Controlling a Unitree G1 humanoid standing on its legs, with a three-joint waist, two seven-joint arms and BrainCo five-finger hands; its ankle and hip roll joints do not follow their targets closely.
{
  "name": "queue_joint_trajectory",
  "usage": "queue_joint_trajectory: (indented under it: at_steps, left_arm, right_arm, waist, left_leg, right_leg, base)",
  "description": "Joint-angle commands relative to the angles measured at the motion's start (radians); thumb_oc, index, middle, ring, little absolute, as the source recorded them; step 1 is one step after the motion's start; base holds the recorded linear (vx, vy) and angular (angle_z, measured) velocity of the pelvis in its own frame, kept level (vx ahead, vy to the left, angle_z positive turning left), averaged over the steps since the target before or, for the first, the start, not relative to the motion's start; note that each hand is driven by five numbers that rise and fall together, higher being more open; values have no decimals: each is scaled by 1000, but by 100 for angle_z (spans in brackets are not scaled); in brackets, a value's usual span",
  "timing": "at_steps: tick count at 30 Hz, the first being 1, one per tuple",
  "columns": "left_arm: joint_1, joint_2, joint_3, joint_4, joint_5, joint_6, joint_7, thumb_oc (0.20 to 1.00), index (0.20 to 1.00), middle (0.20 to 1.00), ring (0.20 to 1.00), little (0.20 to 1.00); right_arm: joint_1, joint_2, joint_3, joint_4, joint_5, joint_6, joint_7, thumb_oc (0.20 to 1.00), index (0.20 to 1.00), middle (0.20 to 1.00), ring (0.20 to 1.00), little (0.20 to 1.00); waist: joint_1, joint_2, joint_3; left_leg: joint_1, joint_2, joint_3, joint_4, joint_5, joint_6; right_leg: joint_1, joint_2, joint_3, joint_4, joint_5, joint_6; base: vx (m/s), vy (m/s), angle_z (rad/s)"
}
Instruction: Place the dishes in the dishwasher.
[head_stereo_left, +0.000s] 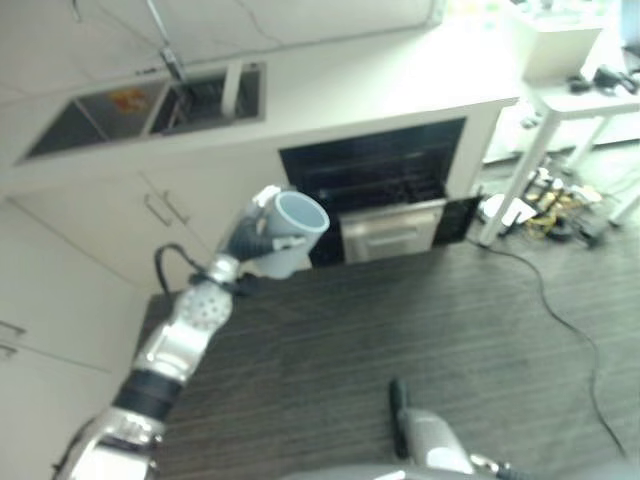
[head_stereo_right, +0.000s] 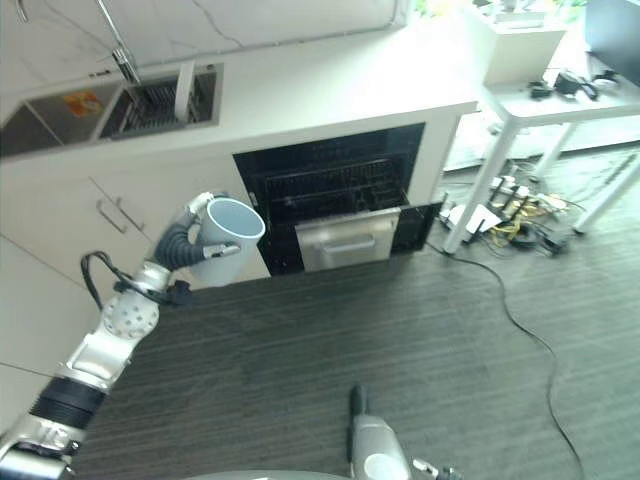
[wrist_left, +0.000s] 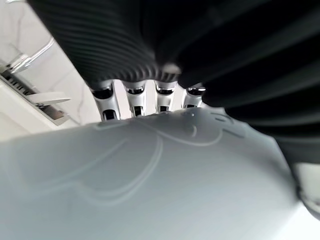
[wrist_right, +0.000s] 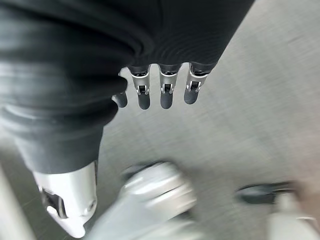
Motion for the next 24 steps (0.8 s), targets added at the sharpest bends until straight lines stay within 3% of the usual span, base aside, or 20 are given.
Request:
queue_joint_trajectory:
  at_steps: [1, 3, 6, 7, 8, 9, 15, 21, 24]
  left_arm:
    - [-72, 47, 29, -74, 1, -4, 42, 200, 200, 200, 200, 200]
    - [-80, 58, 36, -81, -17, -6, 13, 200, 200, 200, 200, 200]
    - [-82, 60, 38, -82, -21, -8, 4, 200, 200, 200, 200, 200]
    - [-92, 63, 26, -91, -30, -9, -1, 200, 200, 200, 200, 200]
    - [-91, 56, 24, -95, -26, -12, -3, 200, 200, 200, 200, 200]
    - [-87, 48, 28, -94, -16, -20, -7, 200, 200, 200, 200, 200]
    - [-71, 47, 52, -89, -2, -45, -15, 200, 200, 200, 200, 200]
    - [-64, 66, 57, -78, -24, -57, -2, 200, 200, 200, 200, 200]
    - [-31, 62, 81, -103, 2, -50, -12, 200, 200, 200, 200, 200]
  right_arm:
    - [-2, -32, 18, 22, 10, -15, -7, 1000, 1000, 1000, 1000, 1000]
    - [1, -39, 15, 18, 22, -19, -10, 1000, 1000, 1000, 1000, 1000]
    - [2, -41, 12, 19, 25, -21, -9, 1000, 1000, 1000, 1000, 1000]
    - [10, -45, 0, 30, 32, -41, -2, 1000, 1000, 1000, 1000, 1000]
    - [12, -47, 0, 32, 40, -49, 0, 1000, 1000, 1000, 1000, 1000]
    - [9, -43, -4, 29, 42, -47, -5, 1000, 1000, 1000, 1000, 1000]
    - [21, -8, 15, -3, 73, -45, -26, 1000, 1000, 1000, 1000, 1000]
    - [26, 1, 13, 7, 24, -50, -44, 1000, 1000, 1000, 1000, 1000]
    - [17, 10, 24, -13, -42, -75, -41, 1000, 1000, 1000, 1000, 1000]
  waist:
    - [-25, -17, -13]
    - [-14, -19, -1]
    - [-14, -18, 1]
    - [-2, 17, 37]
    - [6, 16, 49]
    - [8, 12, 46]
    - [18, 32, 13]
    - [22, 33, -2]
    - [52, 28, -7]
  left_leg:
    - [-178, 6, -8, 45, 95, 70]
    - [-258, 15, 14, 126, 130, 60]
    - [-268, 18, 21, 118, 134, 61]
    - [-336, 41, 97, -75, 238, 11]
    - [-371, 46, 104, -86, 286, 1]
    - [-365, 46, 127, -93, 265, 11]
    - [-276, 45, 107, -242, 275, 17]
    - [-239, 34, 105, -270, 261, 32]
    - [-242, 28, 119, -239, 226, 67]
  right_leg:
    - [62, 1, 5, 85, -166, 127]
    - [96, 3, -6, 79, -181, 112]
    - [101, 3, -12, 79, -184, 111]
    - [162, 15, -51, 66, -221, 113]
    - [185, 10, -57, 54, -224, 109]
    - [192, -3, -66, 49, -230, 112]
    - [183, -22, -110, 55, -243, 127]
    - [169, -28, -113, 54, -235, 137]
    - [145, -43, -148, 198, -275, 145]
  base:
    - [130, -201, 37]
    - [98, -160, 20]
    - [88, 21, 11]
    - [223, 181, 4]
    - [240, 229, 36]
    - [96, 161, 91]
    - [88, 133, -4]
    - [37, 94, 0]
    - [14, 63, -12]
